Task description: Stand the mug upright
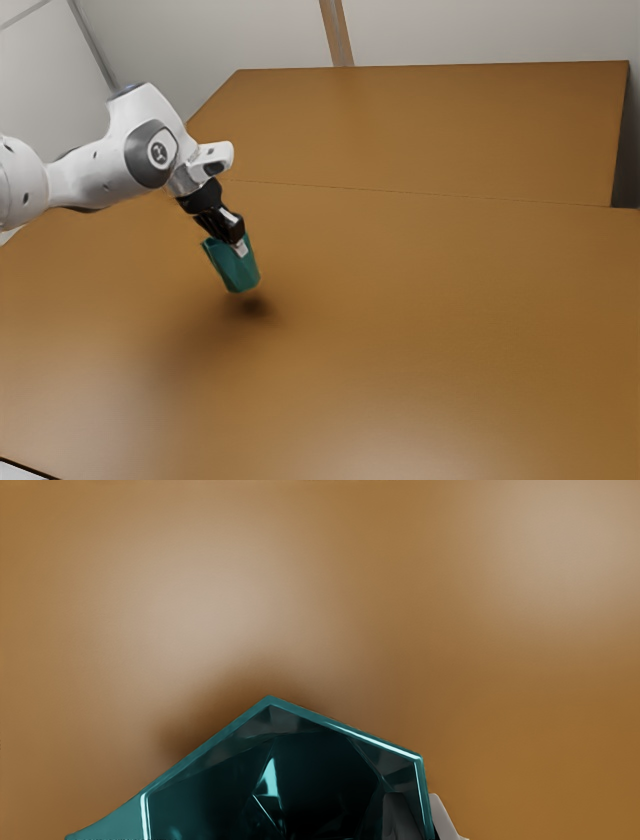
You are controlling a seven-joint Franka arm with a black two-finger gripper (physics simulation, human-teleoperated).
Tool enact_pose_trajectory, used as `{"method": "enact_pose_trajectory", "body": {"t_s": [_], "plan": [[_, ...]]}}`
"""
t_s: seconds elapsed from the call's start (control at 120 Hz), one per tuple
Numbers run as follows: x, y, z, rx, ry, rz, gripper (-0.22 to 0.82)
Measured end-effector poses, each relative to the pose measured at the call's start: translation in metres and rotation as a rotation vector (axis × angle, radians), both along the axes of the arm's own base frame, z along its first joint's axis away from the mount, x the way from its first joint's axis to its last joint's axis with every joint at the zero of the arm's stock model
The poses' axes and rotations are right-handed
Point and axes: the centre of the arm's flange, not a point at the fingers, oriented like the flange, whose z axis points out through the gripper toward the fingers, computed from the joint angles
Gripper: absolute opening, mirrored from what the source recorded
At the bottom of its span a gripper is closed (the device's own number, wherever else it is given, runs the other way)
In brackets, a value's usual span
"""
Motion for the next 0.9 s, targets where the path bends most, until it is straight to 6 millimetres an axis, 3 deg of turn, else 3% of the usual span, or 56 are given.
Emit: {"method": "enact_pose_trajectory", "body": {"t_s": [0.125, 0.2, 0.375, 0.642, 0.8, 0.9], "plan": [[0.011, -0.092, -0.013, 0.104, -0.014, -0.196, -0.18], [0.013, -0.114, -0.023, 0.156, -0.022, -0.254, -0.18], [0.018, -0.119, -0.026, 0.252, -0.05, -0.305, -0.18], [0.025, -0.116, -0.059, 0.308, -0.012, -0.311, -0.18], [0.027, -0.115, -0.065, 0.307, -0.009, -0.296, -0.18], [0.026, -0.115, -0.065, 0.299, -0.01, -0.284, 0.04]]}}
